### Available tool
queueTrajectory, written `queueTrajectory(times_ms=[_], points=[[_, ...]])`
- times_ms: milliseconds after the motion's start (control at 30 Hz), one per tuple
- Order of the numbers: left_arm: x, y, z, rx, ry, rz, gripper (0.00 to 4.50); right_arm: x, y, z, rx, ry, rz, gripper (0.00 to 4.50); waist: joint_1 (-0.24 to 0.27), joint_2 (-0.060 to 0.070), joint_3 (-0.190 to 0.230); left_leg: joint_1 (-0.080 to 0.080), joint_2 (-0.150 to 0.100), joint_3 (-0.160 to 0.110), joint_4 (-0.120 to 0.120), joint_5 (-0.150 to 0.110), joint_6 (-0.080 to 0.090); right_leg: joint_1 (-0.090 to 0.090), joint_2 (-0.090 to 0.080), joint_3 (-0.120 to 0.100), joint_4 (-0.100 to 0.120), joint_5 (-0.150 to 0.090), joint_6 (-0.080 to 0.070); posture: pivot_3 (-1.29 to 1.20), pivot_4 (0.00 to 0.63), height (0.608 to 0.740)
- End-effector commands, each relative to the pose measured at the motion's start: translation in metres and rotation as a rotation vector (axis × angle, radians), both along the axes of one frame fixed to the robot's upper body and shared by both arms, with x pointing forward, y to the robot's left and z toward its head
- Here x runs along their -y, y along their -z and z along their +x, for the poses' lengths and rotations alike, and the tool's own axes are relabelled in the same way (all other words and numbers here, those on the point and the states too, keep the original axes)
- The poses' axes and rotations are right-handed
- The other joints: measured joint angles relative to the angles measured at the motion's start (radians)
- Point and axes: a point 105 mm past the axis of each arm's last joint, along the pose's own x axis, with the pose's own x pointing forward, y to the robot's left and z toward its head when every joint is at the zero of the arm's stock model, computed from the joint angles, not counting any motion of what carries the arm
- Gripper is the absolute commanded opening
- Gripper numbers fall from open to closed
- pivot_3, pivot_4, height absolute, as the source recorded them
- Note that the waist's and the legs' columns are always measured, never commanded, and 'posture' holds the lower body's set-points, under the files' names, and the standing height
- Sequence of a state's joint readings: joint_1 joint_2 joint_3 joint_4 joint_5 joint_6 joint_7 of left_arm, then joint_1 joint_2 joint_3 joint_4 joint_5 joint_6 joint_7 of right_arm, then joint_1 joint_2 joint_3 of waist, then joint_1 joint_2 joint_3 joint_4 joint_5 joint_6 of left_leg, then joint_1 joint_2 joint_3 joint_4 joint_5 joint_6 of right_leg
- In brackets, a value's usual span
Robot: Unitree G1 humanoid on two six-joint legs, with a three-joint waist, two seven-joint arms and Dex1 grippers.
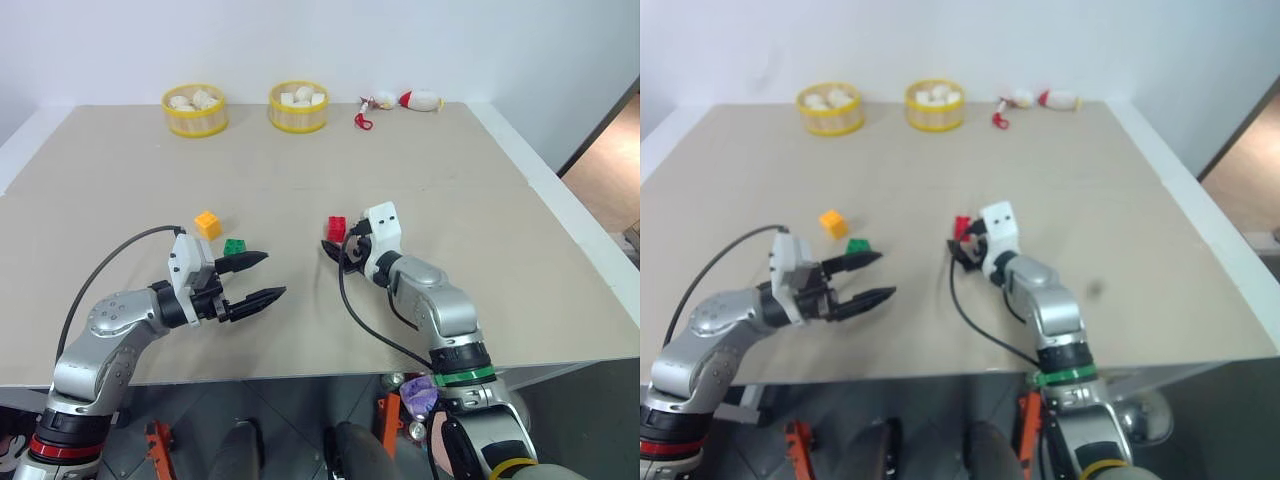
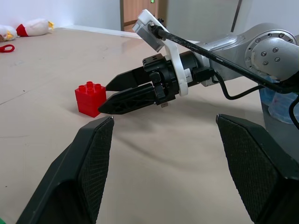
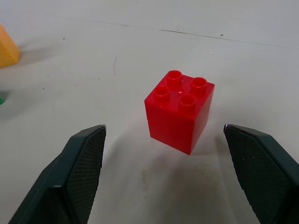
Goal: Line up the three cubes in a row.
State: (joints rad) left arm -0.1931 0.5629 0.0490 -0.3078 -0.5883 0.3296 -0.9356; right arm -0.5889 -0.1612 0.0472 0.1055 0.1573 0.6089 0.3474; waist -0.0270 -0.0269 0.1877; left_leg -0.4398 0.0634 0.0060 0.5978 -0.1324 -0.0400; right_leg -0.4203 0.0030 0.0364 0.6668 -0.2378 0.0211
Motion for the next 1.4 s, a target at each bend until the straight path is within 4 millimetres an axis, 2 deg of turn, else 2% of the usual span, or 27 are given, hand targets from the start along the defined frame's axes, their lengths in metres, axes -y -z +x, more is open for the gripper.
queueTrajectory(times_ms=[33,233,533,800,833,933,1067,1100,1267,1400], points=[[0.0,-0.012,-0.003,0.056,-0.002,-0.015,3.62,0.0,-0.009,0.007,0.028,0.032,0.0,4.18,0.0,0.0,0.0,0.0,0.0,0.0,0.0,0.0,0.0,0.0,0.0,0.0,0.0,0.0,0.0,0.0,0.15,0.74],[0.001,-0.012,-0.004,0.055,-0.007,-0.02,3.62,-0.003,-0.006,0.015,0.023,0.068,-0.004,4.18,-0.002,0.0,0.0,0.0,0.0,0.004,0.0,0.0,0.0,-0.002,0.0,0.004,0.0,0.001,0.001,0.0,0.15,0.74],[0.0,-0.014,-0.004,0.06,-0.022,-0.029,3.62,-0.021,-0.002,0.018,0.016,0.055,-0.005,4.18,-0.007,-0.001,0.0,0.0,0.0,0.008,0.0,0.0,0.0,-0.003,0.0,0.008,0.0,0.002,0.003,0.0,0.15,0.74],[0.0,-0.014,-0.006,0.062,-0.038,-0.039,3.62,-0.017,0.0,0.027,0.011,0.102,-0.033,4.18,-0.019,-0.001,-0.001,0.0,0.001,0.009,0.0,0.0,0.0,-0.003,0.0,0.01,0.0,0.003,0.003,0.0,0.15,0.74],[0.0,-0.014,-0.006,0.062,-0.04,-0.04,3.65,-0.016,0.001,0.029,0.009,0.113,-0.037,3.66,-0.019,-0.001,-0.001,0.001,0.001,0.009,0.0,0.0,0.0,-0.003,0.0,0.01,0.0,0.003,0.003,0.0,0.15,0.74],[0.0,-0.013,-0.007,0.059,-0.051,-0.046,3.65,-0.013,0.0,0.034,0.009,0.144,-0.044,2.78,-0.019,-0.002,-0.001,0.001,0.001,0.01,0.001,0.0,0.001,-0.003,0.0,0.01,0.0,0.003,0.003,0.0,0.15,0.74],[-0.001,-0.012,-0.008,0.058,-0.064,-0.051,3.65,-0.013,-0.001,0.037,0.016,0.152,-0.043,1.31,-0.02,-0.002,-0.001,0.001,0.001,0.011,0.001,0.0,0.001,-0.003,0.0,0.011,0.0,0.003,0.003,0.0,0.15,0.74],[-0.002,-0.012,-0.008,0.059,-0.069,-0.052,3.65,-0.013,-0.001,0.037,0.018,0.152,-0.044,1.16,-0.02,-0.002,-0.001,0.001,0.001,0.011,0.001,0.0,0.001,-0.004,0.0,0.011,0.0,0.003,0.003,0.0,0.15,0.74],[-0.006,-0.012,-0.007,0.059,-0.09,-0.054,3.65,-0.011,-0.004,0.039,0.043,0.133,-0.059,1.16,-0.02,-0.002,-0.001,0.001,0.001,0.012,0.001,0.0,0.001,-0.004,0.0,0.011,0.0,0.003,0.003,0.0,0.15,0.74],[-0.018,-0.009,-0.005,0.041,-0.109,-0.055,3.65,-0.015,-0.02,0.032,0.126,-0.051,-0.038,1.16,-0.02,-0.002,-0.001,0.0,0.001,0.012,0.001,0.0,0.001,-0.004,0.0,0.012,0.0,0.003,0.003,0.0,0.15,0.74]])
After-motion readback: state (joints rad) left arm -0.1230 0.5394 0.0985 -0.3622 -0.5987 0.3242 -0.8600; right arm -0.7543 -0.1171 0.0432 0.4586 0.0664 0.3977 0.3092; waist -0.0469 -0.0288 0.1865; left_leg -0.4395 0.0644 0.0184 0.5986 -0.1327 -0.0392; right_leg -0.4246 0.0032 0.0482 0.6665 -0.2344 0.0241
